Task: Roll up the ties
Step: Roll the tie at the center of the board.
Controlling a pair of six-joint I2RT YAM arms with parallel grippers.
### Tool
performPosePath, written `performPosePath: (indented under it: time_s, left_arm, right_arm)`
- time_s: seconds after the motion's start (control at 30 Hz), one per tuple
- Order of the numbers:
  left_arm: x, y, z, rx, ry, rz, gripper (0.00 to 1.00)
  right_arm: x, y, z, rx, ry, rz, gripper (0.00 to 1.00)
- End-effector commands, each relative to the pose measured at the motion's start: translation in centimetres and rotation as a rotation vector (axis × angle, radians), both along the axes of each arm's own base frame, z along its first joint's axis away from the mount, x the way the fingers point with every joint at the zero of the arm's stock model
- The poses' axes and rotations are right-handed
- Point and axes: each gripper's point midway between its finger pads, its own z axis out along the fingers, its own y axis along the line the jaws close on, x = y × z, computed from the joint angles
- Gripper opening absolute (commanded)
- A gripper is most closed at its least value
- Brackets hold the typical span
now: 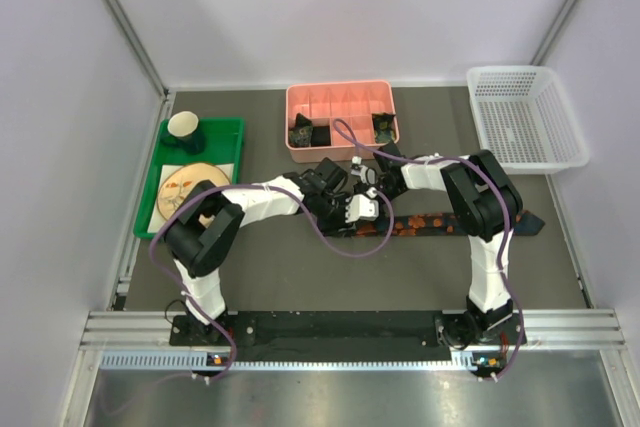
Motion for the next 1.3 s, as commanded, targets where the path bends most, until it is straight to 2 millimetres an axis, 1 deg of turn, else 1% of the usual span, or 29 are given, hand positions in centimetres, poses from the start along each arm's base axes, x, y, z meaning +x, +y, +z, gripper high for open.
performPosePath:
  time_s: [0.0, 0.07, 0.13, 0.17, 0.2, 0.3, 0.4, 0.5, 0.53, 0.67, 0.7, 0.87, 0.9, 1.03, 1.13, 1.27]
  left_arm:
    - [-0.2, -0.5, 1.3, -0.051, -0.003, 0.007, 0.41]
    - [0.0, -1.1, 2.3, -0.081, -0.012, 0.005, 0.37]
    - [0.1, -1.3, 3.0, -0.087, -0.013, -0.001, 0.38]
    - [0.1, -1.1, 3.1, -0.077, -0.015, -0.003, 0.41]
    - [0.0, -1.0, 3.1, -0.069, -0.014, -0.006, 0.47]
    - [-0.4, 0.2, 2.9, -0.037, -0.006, -0.019, 0.55]
    - [-0.8, 1.5, 2.5, -0.009, 0.01, -0.018, 0.55]
    - [-0.6, 1.7, 2.4, -0.007, 0.005, -0.015, 0.49]
    - [-0.6, 1.6, 2.5, -0.012, 0.005, -0.014, 0.43]
    - [-0.1, 0.5, 3.5, -0.055, 0.002, -0.008, 0.36]
    - [0.2, 0.1, 3.8, -0.069, 0.001, -0.009, 0.36]
    - [0.0, -2.1, 4.9, -0.134, 0.029, -0.015, 0.38]
    - [0.1, -2.9, 5.1, -0.147, 0.024, -0.015, 0.38]
    - [0.0, -4.5, 4.4, -0.151, 0.022, -0.012, 0.38]
    - [0.5, -4.6, 3.2, -0.126, 0.011, 0.005, 0.38]
    - [0.5, -3.7, 0.7, -0.067, 0.0, 0.007, 0.37]
  right_arm:
    - [-0.1, -2.1, -4.2, -0.159, -0.046, -0.009, 0.0]
    - [-0.1, -2.1, -4.2, -0.16, -0.048, -0.007, 0.0]
    - [-0.1, -2.2, -4.1, -0.163, -0.05, -0.007, 0.0]
    - [-0.1, -2.2, -4.1, -0.163, -0.051, -0.006, 0.0]
    - [-0.1, -2.2, -4.2, -0.164, -0.05, -0.005, 0.0]
    - [-0.1, -2.3, -4.2, -0.165, -0.048, -0.007, 0.0]
    - [-0.1, -2.3, -4.2, -0.165, -0.048, -0.008, 0.0]
    - [-0.2, -2.4, -4.3, -0.164, -0.045, -0.01, 0.0]
    - [-0.1, -2.3, -4.2, -0.162, -0.049, -0.009, 0.0]
    - [-0.2, -2.3, -4.3, -0.164, -0.045, -0.01, 0.0]
    - [-0.2, -2.3, -4.3, -0.164, -0.045, -0.01, 0.0]
    - [-0.1, -2.2, -4.3, -0.162, -0.045, -0.011, 0.0]
    - [-0.1, -2.3, -4.3, -0.162, -0.045, -0.011, 0.0]
    - [-0.1, -2.2, -4.3, -0.159, -0.04, -0.012, 0.0]
    - [-0.2, -2.1, -4.2, -0.152, -0.038, -0.011, 0.0]
    - [-0.3, -2.0, -4.1, -0.135, -0.031, -0.013, 0.0]
